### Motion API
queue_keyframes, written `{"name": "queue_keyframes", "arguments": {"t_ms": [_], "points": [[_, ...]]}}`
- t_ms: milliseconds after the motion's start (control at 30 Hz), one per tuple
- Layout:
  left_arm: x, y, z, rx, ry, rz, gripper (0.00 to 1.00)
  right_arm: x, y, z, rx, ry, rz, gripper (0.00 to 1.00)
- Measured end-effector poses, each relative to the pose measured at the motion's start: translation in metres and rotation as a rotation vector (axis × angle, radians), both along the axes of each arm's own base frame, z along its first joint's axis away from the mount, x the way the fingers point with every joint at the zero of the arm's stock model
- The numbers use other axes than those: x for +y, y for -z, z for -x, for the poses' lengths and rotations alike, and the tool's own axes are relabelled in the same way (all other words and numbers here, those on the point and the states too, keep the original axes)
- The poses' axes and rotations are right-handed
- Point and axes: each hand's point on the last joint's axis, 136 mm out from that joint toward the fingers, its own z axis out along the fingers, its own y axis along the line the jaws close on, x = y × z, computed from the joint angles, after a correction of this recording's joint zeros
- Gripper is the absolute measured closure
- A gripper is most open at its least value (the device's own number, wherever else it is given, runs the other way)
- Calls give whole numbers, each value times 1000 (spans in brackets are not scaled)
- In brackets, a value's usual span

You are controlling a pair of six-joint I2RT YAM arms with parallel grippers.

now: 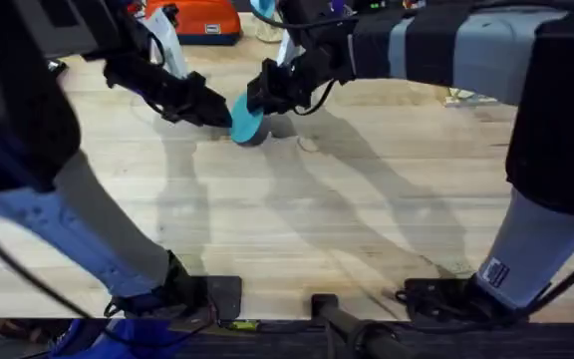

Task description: Pick up the plates from the table one by one and place each into a slot on the dish rack.

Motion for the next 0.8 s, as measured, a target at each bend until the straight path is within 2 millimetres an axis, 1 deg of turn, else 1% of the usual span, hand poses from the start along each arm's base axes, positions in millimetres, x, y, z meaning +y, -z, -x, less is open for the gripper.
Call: {"name": "queue_keyframes", "arguments": {"t_ms": [100, 167, 233, 333, 433, 533, 667, 800], "points": [[5, -28, 4, -62, 7, -56, 960, -1, -2, 0, -45, -49, 11, 973], [7, -51, 10, -106, 10, -95, 960, -4, -8, 1, -72, -77, 19, 973], [9, -72, 17, -145, 9, -127, 960, -10, -19, 3, -98, -103, 29, 973], [11, -98, 29, -197, 8, -168, 960, -27, -43, 4, -147, -130, 42, 973], [12, -117, 40, -238, 5, -200, 960, -50, -69, 1, -203, -140, 56, 973], [13, -131, 52, -260, 2, -231, 960, -80, -89, -2, -242, -135, 79, 973], [15, -144, 71, -267, 0, -271, 960, -124, -109, -4, -266, -106, 116, 973], [17, -153, 87, -269, -2, -307, 961, -168, -126, -3, -284, -69, 155, 973]]}}
